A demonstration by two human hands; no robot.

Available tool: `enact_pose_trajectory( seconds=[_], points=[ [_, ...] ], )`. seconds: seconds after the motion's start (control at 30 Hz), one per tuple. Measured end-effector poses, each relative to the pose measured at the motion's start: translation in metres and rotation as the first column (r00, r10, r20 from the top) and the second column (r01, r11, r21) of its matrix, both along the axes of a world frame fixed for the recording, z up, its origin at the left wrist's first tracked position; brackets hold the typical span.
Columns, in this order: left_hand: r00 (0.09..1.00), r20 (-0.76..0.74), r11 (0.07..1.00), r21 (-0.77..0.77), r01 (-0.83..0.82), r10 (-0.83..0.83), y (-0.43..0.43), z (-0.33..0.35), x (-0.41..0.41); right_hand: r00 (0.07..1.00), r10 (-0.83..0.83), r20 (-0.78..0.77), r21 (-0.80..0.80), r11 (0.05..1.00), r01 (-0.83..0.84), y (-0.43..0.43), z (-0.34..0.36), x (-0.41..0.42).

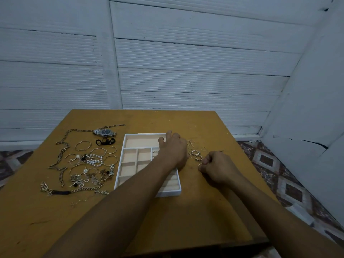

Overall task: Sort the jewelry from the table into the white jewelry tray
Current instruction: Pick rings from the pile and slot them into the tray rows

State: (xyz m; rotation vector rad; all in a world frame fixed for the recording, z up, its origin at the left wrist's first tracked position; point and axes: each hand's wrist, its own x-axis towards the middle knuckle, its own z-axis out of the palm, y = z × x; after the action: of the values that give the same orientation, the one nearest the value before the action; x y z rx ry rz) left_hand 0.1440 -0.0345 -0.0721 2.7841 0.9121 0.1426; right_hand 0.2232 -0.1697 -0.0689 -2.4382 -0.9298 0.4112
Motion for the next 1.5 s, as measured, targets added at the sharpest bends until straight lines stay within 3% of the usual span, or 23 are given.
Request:
enact_pose_trajectory(
  seconds=[0.33, 0.43, 0.77, 1.03, 1.5],
  points=[
    [0.923, 0.384, 0.968, -0.245, 0.058, 0.042, 0.010, 0.050, -0.062, 0.988, 0.132, -0.080, 0.100, 0.987, -0.124, -0.010, 0.014, -0.011],
    [0.928, 0.366, 0.970, -0.241, 0.028, 0.064, 0.018, 0.053, -0.098, 0.981, 0.179, -0.077, 0.160, 0.973, -0.165, 0.001, 0.023, -0.022],
    [0.929, 0.339, 0.972, -0.222, -0.072, 0.146, 0.026, 0.026, -0.148, 0.970, 0.177, 0.169, 0.269, 0.938, -0.218, 0.044, 0.013, -0.060],
    [0.917, 0.386, 0.982, -0.185, -0.030, 0.100, 0.024, 0.026, -0.140, 0.935, 0.171, 0.309, 0.203, 0.949, -0.241, 0.049, 0.008, -0.058],
    [0.906, 0.416, 0.990, -0.140, -0.026, 0.083, 0.021, 0.026, -0.137, 0.806, 0.326, 0.494, 0.041, 0.917, -0.396, 0.041, 0.006, -0.056]
  ],
)
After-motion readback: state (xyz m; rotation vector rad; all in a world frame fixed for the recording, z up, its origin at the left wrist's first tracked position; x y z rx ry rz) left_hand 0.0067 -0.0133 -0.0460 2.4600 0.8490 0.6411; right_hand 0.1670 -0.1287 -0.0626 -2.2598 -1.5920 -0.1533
